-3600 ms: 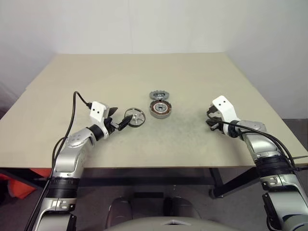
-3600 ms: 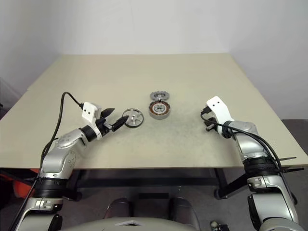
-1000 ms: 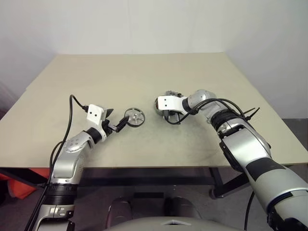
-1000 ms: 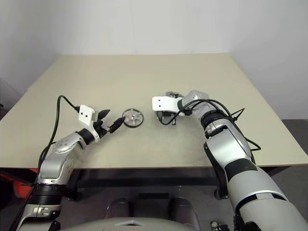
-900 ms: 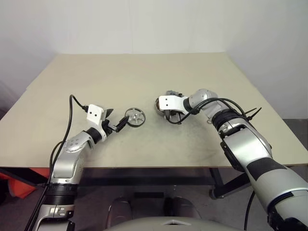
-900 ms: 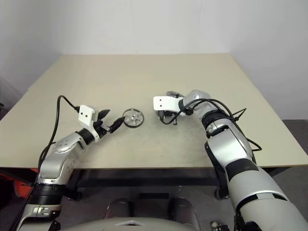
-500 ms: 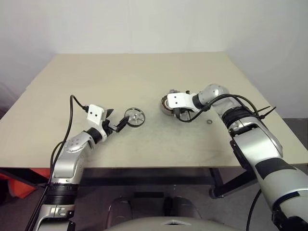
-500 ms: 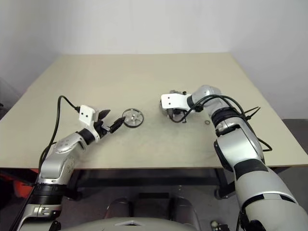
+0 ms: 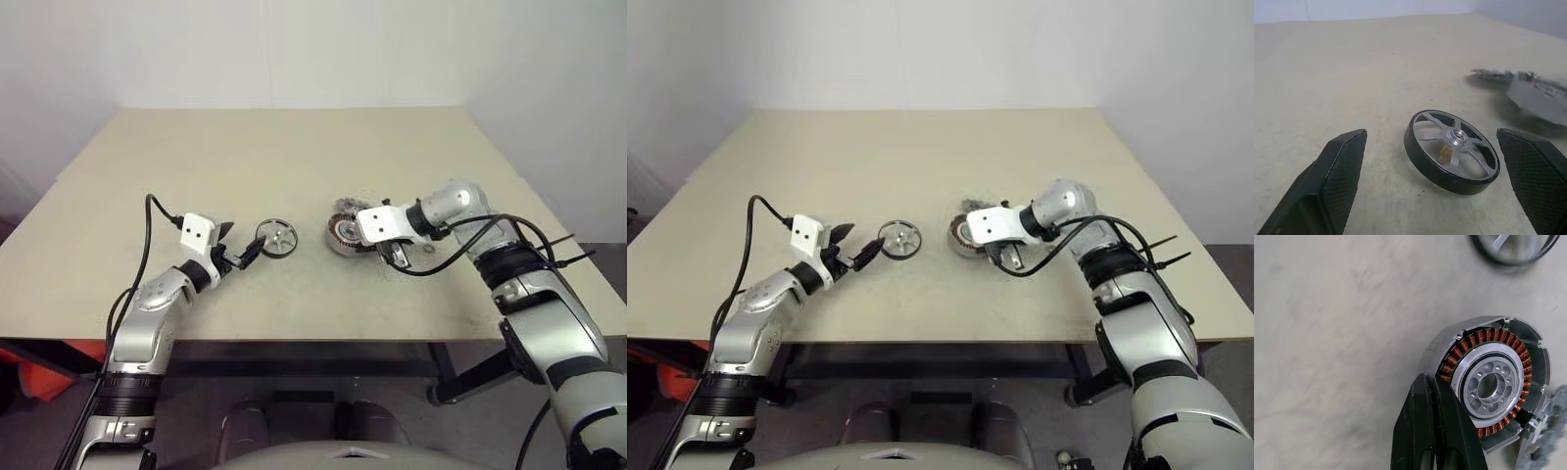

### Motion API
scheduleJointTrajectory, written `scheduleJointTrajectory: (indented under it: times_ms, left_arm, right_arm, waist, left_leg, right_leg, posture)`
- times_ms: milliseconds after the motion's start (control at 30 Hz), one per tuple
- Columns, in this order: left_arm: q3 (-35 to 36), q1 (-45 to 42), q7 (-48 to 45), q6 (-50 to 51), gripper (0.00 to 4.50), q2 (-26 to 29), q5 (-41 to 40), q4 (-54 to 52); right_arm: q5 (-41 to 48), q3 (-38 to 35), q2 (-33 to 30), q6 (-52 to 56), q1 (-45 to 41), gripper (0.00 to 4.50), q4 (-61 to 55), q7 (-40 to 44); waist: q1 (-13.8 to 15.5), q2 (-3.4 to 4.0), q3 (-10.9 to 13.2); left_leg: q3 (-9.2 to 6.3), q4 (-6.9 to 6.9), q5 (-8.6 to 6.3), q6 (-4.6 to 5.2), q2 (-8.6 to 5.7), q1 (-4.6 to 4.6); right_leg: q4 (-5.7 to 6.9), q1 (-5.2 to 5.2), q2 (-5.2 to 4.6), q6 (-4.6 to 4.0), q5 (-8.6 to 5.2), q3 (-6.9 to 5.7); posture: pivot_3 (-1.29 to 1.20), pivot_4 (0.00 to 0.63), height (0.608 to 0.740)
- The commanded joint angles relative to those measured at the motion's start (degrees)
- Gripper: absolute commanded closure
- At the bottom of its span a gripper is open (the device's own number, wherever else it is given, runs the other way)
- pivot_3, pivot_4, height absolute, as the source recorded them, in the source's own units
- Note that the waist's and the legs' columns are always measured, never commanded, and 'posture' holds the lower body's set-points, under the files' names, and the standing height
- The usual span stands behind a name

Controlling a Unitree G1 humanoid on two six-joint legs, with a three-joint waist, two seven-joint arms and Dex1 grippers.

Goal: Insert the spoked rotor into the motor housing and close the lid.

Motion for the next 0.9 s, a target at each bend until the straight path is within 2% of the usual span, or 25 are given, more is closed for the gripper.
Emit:
scheduleJointTrajectory:
  times_ms: [33, 333, 633, 767, 900]
  left_arm:
    - [0.14, -0.41, -0.24, -0.92, 0.00, 0.40, 0.24, -1.07]
    - [-0.03, -0.96, -0.79, -0.71, 0.00, 0.71, 0.31, -0.60]
    - [0.16, -0.33, -0.54, -0.49, 0.00, 0.73, 0.30, -1.26]
    - [0.49, 0.04, -0.11, -0.58, 0.00, 0.53, 0.16, -1.54]
    - [0.58, 1.04, 0.42, -0.80, 0.00, -0.07, -0.05, -1.87]
  right_arm:
    - [2.62, -1.74, -2.46, 0.93, 1.37, 4.48, -6.02, 1.34]
    - [5.45, -1.17, -3.86, 6.73, 7.64, 4.48, -17.47, 2.48]
    - [6.00, -2.25, -3.58, 9.79, 6.98, 4.48, -19.67, -0.04]
    - [6.65, -5.98, -1.61, 16.45, 5.12, 4.48, -18.65, -7.19]
    - [10.03, -15.30, 8.62, 35.62, 3.57, 4.48, -17.25, -26.08]
  waist:
    - [0.01, 0.00, 0.00]
    - [0.00, -0.02, -0.01]
    - [-0.01, -0.03, -0.02]
    - [-0.11, -0.03, -0.02]
    - [-0.58, -0.03, -0.03]
  left_leg:
    - [0.00, 0.00, 0.00, 0.00, 0.00, 0.00]
    - [0.00, 0.00, 0.00, 0.01, 0.00, 0.02]
    - [-0.01, 0.02, 0.02, 0.02, -0.01, 0.03]
    - [-0.01, 0.01, 0.02, 0.03, -0.01, 0.01]
    - [-0.01, -0.01, 0.06, -0.03, -0.08, 0.08]
  right_leg:
    - [0.00, 0.00, 0.00, 0.01, 0.00, 0.00]
    - [-0.02, 0.03, 0.01, 0.03, -0.02, -0.02]
    - [-0.04, 0.06, 0.01, 0.04, -0.02, -0.06]
    - [-0.07, 0.06, 0.01, 0.04, -0.02, -0.07]
    - [-0.06, 0.08, 0.08, 0.04, -0.02, -0.07]
  posture:
    - [0.00, 0.000, 0.740]
    - [0.00, 0.000, 0.740]
    - [0.00, 0.000, 0.740]
    - [0.00, 0.000, 0.740]
    - [0.00, 0.000, 0.740]
